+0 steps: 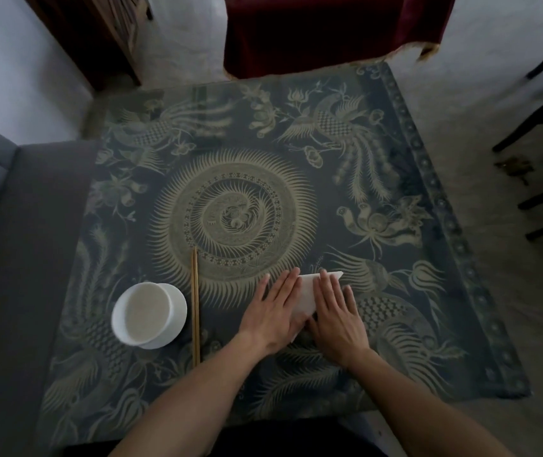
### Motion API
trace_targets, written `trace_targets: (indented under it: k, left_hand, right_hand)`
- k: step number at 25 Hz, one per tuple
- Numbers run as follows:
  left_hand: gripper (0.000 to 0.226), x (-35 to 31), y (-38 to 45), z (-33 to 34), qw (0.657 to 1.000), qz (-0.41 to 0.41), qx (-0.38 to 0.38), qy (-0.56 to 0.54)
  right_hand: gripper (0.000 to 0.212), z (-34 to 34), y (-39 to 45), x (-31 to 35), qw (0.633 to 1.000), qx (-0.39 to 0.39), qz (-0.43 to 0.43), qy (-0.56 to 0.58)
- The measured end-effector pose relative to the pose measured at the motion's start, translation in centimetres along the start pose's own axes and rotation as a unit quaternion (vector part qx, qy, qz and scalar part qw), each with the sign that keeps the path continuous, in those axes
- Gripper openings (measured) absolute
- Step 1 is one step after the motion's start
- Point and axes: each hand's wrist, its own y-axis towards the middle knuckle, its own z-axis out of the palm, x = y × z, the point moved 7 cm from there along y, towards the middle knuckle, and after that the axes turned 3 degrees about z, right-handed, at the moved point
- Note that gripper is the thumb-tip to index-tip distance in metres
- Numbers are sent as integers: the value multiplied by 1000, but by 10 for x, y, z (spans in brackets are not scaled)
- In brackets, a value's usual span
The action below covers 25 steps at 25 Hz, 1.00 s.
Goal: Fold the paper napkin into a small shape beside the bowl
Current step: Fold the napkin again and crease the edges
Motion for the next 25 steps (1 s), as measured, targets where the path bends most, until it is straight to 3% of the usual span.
trace_targets:
  k: [5,10,13,19,22,25]
  left_hand:
    - [79,8,5,10,999,1,33,-7]
    - [81,19,-3,13,999,-16,30,24]
    - [77,33,-8,11,997,-6,35,65]
    - [87,43,-7,-2,1000,-10,3,19]
    - [87,32,0,-6,999,42,9,15]
    - [82,29,6,-2,998,51,28,37]
  right_hand:
    - [83,5,6,-8,999,10,38,-20]
    - [112,3,6,-29,994,25,107,-22]
    - [117,1,6,-34,992,34,125,-10]
    - [125,-8,3,-22,996,-3,79,33]
    - [119,-8,4,-8,1000,15,10,-9]
    - [111,-3,5,-8,999,29,18,-29]
